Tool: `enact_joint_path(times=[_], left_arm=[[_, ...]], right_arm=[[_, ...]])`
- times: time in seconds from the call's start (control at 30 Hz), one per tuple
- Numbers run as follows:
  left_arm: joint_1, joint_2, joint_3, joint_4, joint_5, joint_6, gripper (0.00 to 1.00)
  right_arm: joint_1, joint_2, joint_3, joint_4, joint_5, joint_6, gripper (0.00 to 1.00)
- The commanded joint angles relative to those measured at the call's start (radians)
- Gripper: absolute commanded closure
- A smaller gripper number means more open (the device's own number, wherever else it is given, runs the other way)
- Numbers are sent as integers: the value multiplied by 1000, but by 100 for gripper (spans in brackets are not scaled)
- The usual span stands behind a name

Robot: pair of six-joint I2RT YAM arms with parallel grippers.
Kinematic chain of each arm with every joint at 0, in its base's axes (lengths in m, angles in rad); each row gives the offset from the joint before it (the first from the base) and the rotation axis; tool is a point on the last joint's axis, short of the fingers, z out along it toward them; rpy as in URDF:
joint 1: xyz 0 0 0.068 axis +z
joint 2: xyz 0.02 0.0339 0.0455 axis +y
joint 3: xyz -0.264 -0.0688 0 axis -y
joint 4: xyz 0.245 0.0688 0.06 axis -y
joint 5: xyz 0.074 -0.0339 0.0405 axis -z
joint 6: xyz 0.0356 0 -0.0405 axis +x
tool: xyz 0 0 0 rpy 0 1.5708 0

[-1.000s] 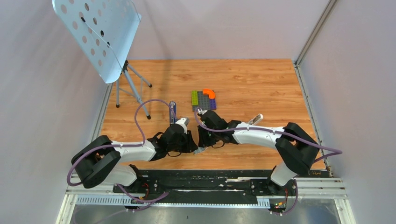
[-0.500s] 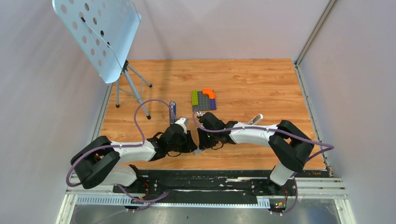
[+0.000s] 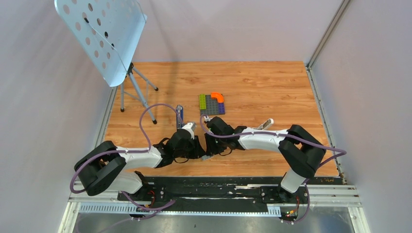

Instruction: Load the staples into the stapler

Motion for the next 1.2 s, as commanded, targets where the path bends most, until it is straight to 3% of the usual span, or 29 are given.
enact_joint_path(times=[0.0, 0.4, 1.17], left_arm=[[4, 26, -37, -47, -13, 9, 75], [3, 27, -37, -45, -13, 6, 75], [3, 1, -37, -58, -15, 0, 75]], right_arm=[[14, -21, -17, 35, -10, 28, 78], [14, -152, -56, 28, 48, 30, 79], [121, -18, 102, -189, 290, -16, 78]])
